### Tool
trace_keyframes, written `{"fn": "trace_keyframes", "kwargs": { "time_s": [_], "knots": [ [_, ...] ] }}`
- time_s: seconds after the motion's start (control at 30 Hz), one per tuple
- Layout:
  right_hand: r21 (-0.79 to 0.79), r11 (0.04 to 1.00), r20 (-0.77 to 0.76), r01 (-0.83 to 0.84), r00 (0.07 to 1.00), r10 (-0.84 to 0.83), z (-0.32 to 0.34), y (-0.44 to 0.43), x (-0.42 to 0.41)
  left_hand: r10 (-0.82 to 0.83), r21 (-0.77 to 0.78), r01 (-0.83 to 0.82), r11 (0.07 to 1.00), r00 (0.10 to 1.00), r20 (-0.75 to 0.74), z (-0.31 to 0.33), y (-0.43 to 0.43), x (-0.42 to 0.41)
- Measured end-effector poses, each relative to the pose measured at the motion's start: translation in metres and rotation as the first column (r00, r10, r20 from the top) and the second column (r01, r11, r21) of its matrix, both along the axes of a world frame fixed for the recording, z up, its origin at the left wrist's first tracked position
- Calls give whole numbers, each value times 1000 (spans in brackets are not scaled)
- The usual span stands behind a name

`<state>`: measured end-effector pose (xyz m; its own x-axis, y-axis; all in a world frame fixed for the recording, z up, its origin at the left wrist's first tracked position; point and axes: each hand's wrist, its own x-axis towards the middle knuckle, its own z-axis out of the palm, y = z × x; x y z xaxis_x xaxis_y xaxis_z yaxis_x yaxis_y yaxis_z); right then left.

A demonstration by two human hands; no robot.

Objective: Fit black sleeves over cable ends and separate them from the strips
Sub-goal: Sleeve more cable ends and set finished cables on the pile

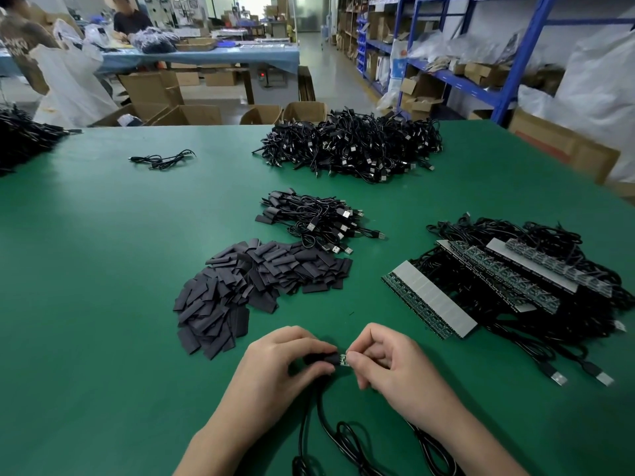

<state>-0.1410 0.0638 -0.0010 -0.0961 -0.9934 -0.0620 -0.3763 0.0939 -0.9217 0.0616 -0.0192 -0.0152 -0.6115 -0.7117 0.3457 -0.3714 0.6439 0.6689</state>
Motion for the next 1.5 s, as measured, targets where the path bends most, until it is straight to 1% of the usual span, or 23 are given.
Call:
{"fn": "trace_keyframes", "kwargs": {
  "time_s": [0.2,0.33,0.5,0.7,0.77,0.93,1.0,1.23,1.37,1.5],
  "knots": [
    [24,1000,3,-4,1000,4,2,0,0,-6,-40,7,999,1000,29,4,2,0],
    [30,999,2,11,1000,-11,1,0,1,22,-98,-16,995,998,59,5,4,0],
    [42,999,9,15,1000,-16,0,1,0,36,-99,-32,995,999,41,3,4,-1],
    [20,999,51,41,998,-42,-3,-1,1,34,-169,-24,985,998,54,3,5,-3],
    [25,999,81,37,996,-38,-3,-2,1,50,-172,-42,984,998,43,3,5,-3],
    [36,999,153,1,988,-7,-3,-2,0,81,-121,-81,989,997,-6,1,4,-2],
    [36,999,206,-7,979,-1,-3,-2,0,87,-111,-90,990,996,-29,0,4,-2],
    [44,999,303,-27,953,13,-5,-2,-1,90,-152,-104,983,991,-98,-1,3,-3],
    [23,999,311,-31,950,23,-4,-2,2,86,-173,-105,979,990,-111,-3,3,-2],
    [4,1000,262,-31,965,28,-3,-2,2,75,-196,-91,976,993,-91,-4,2,-3]
  ]
}}
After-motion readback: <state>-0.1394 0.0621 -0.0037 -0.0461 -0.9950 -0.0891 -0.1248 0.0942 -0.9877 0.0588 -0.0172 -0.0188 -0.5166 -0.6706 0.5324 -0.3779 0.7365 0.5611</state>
